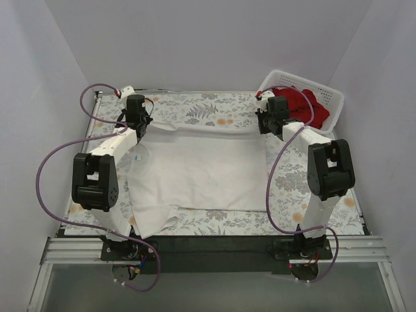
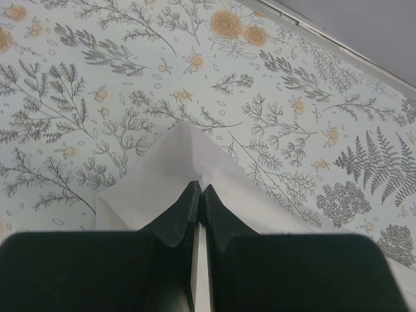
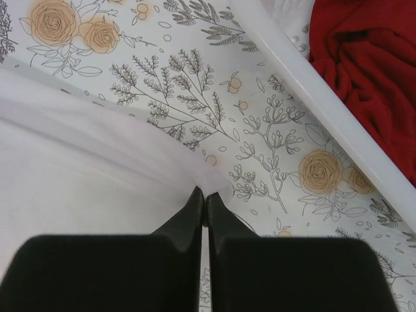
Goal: Fold and stack the t-shirts
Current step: Fold the tshirt
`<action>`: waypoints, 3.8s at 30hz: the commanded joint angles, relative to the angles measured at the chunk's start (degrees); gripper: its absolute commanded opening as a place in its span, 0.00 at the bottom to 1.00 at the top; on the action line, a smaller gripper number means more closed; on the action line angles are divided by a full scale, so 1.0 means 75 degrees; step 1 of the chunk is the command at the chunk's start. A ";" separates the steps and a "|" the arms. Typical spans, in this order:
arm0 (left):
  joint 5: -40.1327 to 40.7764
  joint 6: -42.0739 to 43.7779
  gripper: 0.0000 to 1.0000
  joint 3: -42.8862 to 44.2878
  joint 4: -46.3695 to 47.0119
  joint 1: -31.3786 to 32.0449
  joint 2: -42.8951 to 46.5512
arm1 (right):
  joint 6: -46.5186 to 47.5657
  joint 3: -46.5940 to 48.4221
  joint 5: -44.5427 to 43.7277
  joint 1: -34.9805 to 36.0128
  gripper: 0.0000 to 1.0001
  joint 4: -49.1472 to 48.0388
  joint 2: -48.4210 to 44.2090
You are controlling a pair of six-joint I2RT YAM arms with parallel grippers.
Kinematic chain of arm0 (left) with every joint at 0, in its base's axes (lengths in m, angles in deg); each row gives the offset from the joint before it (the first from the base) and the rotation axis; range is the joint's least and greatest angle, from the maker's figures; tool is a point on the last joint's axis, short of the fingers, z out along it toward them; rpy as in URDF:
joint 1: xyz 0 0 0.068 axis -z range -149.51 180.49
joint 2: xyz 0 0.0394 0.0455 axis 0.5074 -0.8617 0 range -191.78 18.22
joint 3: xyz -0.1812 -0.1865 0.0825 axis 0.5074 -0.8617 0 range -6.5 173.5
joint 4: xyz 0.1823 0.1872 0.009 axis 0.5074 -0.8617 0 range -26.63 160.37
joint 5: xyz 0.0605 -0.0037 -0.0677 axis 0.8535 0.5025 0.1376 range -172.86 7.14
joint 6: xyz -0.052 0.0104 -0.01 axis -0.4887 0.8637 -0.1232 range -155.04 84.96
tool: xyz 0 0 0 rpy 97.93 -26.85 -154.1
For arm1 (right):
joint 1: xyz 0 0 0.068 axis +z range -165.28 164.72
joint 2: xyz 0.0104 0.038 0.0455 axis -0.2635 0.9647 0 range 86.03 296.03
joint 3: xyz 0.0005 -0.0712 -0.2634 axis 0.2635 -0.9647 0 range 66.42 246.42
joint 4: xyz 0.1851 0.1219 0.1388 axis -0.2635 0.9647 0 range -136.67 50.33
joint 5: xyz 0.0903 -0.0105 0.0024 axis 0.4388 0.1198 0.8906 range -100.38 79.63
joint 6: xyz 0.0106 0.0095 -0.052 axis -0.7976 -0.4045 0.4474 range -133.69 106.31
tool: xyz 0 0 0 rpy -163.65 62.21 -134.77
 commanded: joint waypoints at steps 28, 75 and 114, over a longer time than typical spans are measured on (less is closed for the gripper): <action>0.0066 -0.3141 0.00 -0.3063 -0.0917 -0.0052 0.2022 | -0.0314 -0.1244 0.0129 -0.0012 0.01 0.0060 -0.0296; -0.0743 -0.4196 0.00 -0.3801 -0.1491 -0.0052 0.3429 | -0.1474 -0.1256 0.1313 -0.0012 0.48 0.0423 -0.1210; -0.0696 -0.2344 0.28 -0.1470 0.0478 -0.0966 -0.0543 | -0.2763 -0.1115 0.2731 -0.0925 0.40 -0.1053 0.0149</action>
